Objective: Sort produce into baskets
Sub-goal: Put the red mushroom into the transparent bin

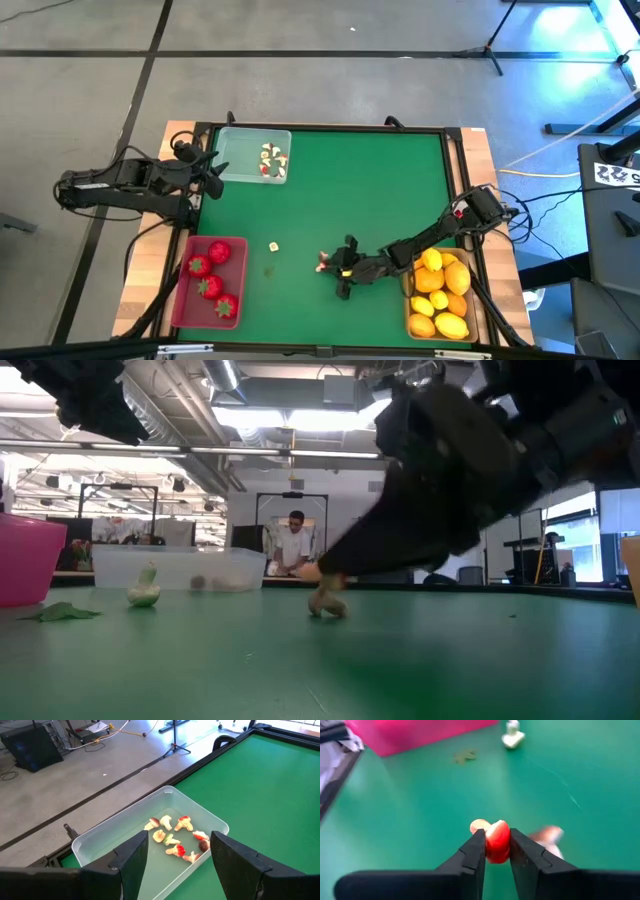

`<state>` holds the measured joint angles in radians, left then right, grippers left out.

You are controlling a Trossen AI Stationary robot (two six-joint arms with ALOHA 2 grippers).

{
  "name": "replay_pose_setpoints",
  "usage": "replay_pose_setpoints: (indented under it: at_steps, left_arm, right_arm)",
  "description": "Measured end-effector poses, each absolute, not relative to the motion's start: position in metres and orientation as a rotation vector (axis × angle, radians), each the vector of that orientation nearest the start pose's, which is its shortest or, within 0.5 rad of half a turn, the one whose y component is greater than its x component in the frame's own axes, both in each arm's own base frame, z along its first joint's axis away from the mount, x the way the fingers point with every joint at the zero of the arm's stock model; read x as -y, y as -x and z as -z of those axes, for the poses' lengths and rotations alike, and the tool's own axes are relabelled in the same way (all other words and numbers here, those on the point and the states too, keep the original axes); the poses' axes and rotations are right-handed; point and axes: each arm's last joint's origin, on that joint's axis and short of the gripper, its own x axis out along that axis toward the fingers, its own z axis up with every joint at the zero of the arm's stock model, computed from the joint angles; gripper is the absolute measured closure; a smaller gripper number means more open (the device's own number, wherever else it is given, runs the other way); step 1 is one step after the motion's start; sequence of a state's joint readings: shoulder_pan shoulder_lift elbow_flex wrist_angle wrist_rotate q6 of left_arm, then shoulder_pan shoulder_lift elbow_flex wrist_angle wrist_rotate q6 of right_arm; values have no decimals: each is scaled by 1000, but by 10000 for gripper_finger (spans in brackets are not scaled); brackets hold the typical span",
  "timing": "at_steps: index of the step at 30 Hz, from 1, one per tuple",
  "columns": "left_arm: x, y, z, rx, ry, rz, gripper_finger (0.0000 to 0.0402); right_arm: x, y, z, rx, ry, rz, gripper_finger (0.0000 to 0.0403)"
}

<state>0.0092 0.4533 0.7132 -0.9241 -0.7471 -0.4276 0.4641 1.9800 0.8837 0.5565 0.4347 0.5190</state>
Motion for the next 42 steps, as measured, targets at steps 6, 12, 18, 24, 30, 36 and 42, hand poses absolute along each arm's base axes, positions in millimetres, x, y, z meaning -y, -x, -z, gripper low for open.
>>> replay_pose_setpoints:
  at_steps: [6,12,18,24,30,36,42]
  left_arm:
    - [-20,-74,-285,-464,149,-844,192]
    - [-20,-74,-285,-465,149,-844,192]
    - [-20,-74,-285,-464,149,-844,192]
    - [-20,-74,-285,-464,149,-844,192]
    - [-20,-74,-285,-464,149,-844,192]
    - [-20,-74,-285,-464,149,-844,192]
    - [-20,-74,-285,-464,149,-844,192]
  right_arm:
    - [-157,-352,-120,-491,-222,71,330]
    - [-133,-378,-137,-500,-85,107,331]
    - [-105,-406,-161,-451,59,36,331]
    - [-73,-423,-178,-444,219,39,331]
    - [-16,-439,-198,-398,198,176,331]
    - [32,-447,-218,-293,156,250,331]
    - [56,-453,-234,-180,129,282,331]
